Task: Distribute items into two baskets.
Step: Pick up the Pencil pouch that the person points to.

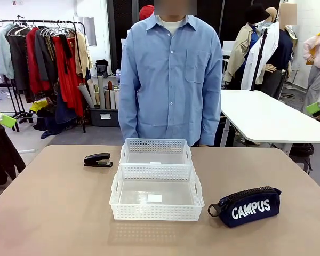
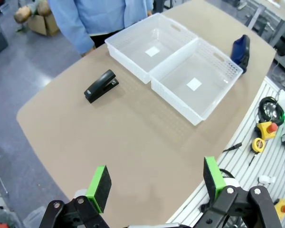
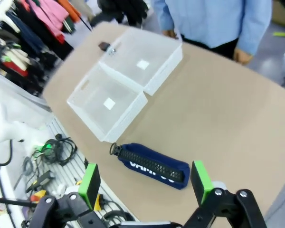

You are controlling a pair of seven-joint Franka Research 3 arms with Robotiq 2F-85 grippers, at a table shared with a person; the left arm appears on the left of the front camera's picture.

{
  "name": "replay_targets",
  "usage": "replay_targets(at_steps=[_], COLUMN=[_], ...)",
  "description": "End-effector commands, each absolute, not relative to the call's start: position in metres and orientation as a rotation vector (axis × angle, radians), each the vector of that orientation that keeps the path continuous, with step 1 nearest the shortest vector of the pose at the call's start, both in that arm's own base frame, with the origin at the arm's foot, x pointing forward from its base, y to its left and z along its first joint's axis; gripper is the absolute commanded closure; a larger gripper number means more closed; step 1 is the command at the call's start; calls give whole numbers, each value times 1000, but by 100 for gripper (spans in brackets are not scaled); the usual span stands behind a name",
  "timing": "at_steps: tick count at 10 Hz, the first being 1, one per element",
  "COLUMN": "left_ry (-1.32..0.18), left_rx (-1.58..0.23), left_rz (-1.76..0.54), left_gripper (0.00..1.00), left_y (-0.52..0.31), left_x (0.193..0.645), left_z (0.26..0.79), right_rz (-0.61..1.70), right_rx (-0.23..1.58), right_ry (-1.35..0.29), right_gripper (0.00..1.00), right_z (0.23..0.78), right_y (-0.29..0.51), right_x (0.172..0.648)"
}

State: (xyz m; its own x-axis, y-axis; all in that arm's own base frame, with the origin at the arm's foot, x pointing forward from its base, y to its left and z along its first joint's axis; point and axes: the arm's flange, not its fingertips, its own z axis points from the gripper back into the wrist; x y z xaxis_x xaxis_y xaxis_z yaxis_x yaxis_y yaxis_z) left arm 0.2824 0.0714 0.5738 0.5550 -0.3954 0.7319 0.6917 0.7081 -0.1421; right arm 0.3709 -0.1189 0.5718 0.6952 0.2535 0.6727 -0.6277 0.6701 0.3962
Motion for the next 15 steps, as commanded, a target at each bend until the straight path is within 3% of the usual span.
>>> replay_targets(at_steps=[1,5,15], left_ry=[-779,-854,-846], left_rx=[-483,-520,-525], left_rz=[-699,-694,-689], left_gripper=[0,0,0], left_y=[82,101,105], left_x=[269,254,262], left_z=[561,563,578], right_rz=[562,551,534], right_rx=[711,729,748], right_ry=[-657,-682,-657], right_gripper=[0,0,0], right_z=[569,568,567], right_y=[-125,-139,-140], right_x=[367,360,356])
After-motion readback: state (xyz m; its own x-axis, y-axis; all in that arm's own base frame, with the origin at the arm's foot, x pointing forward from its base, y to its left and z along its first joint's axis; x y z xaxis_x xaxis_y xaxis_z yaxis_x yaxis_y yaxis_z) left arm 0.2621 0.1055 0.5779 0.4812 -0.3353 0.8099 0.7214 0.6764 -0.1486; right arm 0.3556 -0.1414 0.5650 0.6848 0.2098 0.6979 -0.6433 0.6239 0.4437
